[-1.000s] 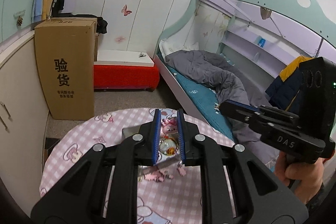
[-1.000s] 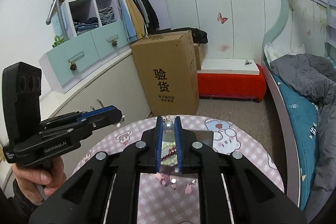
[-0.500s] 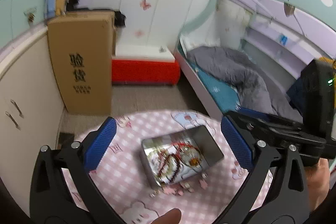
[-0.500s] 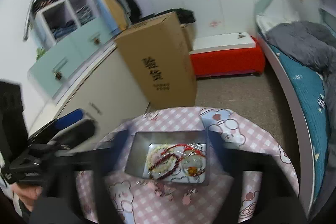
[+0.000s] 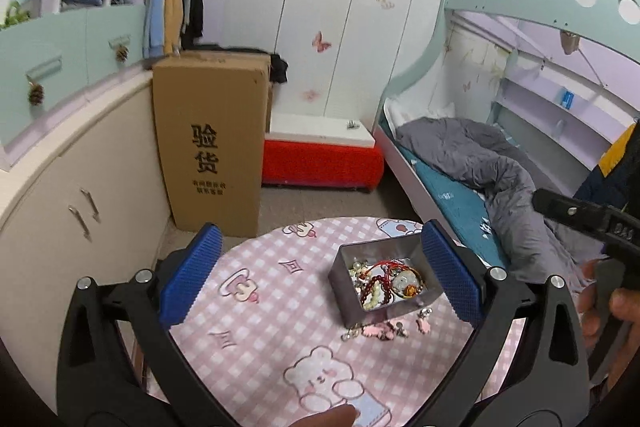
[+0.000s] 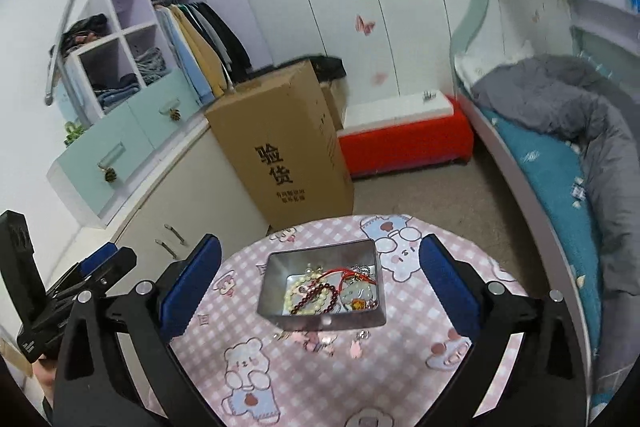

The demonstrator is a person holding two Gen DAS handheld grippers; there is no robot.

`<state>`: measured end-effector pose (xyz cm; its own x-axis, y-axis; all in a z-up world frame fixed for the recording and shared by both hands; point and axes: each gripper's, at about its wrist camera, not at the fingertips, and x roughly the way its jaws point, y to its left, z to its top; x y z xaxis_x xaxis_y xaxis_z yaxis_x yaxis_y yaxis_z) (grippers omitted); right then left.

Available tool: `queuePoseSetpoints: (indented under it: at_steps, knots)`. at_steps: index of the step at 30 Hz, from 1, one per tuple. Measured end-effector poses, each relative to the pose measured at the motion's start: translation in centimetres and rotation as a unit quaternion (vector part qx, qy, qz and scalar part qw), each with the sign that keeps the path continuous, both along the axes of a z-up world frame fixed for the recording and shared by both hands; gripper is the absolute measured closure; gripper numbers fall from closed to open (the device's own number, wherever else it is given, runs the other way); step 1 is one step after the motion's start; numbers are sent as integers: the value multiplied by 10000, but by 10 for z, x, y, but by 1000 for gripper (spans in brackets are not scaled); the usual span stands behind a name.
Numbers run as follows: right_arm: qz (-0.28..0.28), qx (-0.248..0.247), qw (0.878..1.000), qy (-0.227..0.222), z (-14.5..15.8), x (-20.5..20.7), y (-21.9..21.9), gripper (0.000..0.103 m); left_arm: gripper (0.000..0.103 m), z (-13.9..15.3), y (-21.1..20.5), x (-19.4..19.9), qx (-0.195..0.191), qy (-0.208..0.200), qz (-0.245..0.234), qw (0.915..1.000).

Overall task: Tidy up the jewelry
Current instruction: 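Return both tools to the remaining charms beside the box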

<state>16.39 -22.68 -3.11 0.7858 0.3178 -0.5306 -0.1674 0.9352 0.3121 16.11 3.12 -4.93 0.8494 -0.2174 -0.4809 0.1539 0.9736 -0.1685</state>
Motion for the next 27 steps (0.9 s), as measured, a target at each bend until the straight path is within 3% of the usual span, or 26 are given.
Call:
queuePoseSetpoints:
  at_steps: [5,12,20,27]
  knots:
    - [-111,-189,9990,-397,22,-53,1,8,6,16,6,-40,55,-366,73,9993]
    - [-341,-526,9954,-721,30,-99,4,8,6,25,-5,-85,492,-760,163,9958]
    - [-379,-833,9937,-644,13,-102,16,8,6,12,-14,-94,608,-702,99,9956]
    - [-466,-1061,9928,-296,-18,-84,15,8,6,-25,-15,-77,620,-340,30,9975]
